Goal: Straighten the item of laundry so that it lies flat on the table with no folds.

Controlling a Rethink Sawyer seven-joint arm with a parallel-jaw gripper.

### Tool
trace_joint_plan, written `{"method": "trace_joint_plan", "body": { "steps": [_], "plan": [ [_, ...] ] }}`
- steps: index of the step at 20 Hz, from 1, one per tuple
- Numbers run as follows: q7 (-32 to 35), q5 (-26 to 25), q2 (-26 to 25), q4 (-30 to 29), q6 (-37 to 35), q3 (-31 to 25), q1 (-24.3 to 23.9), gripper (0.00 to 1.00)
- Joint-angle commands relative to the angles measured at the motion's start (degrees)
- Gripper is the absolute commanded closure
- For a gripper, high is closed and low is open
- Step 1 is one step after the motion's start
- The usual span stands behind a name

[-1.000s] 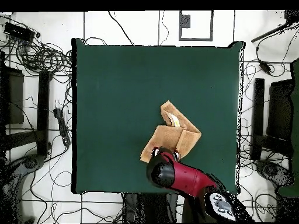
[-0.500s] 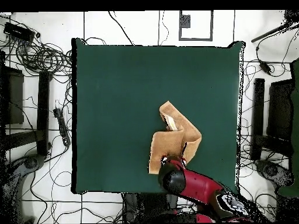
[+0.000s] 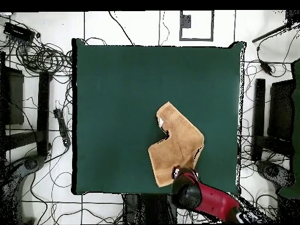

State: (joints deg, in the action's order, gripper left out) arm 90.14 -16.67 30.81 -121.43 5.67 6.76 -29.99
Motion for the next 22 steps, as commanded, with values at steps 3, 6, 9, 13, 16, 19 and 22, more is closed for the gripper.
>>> {"method": "trace_joint_plan", "body": {
  "steps": [3,6,9,13,16,19,22],
  "plan": [
    [5.16,-2.65,8.03,-4.86,-8.49,-7.97,-3.16,0.00],
    [5.88,-3.16,4.30,-2.34,-5.66,-7.77,-2.10,0.00],
    [7.36,-2.93,1.01,-1.14,-3.37,-7.76,-0.88,0.00],
    [9.15,-0.50,5.07,-3.63,-5.59,-8.23,1.16,0.00],
    [10.04,0.99,5.79,-3.34,-6.17,-8.93,2.62,0.00],
    [11.11,1.80,4.26,-2.16,-4.39,-8.91,3.96,0.00],
    [12.35,3.31,4.52,-1.87,-4.25,-8.55,5.60,0.00]
  ]
}}
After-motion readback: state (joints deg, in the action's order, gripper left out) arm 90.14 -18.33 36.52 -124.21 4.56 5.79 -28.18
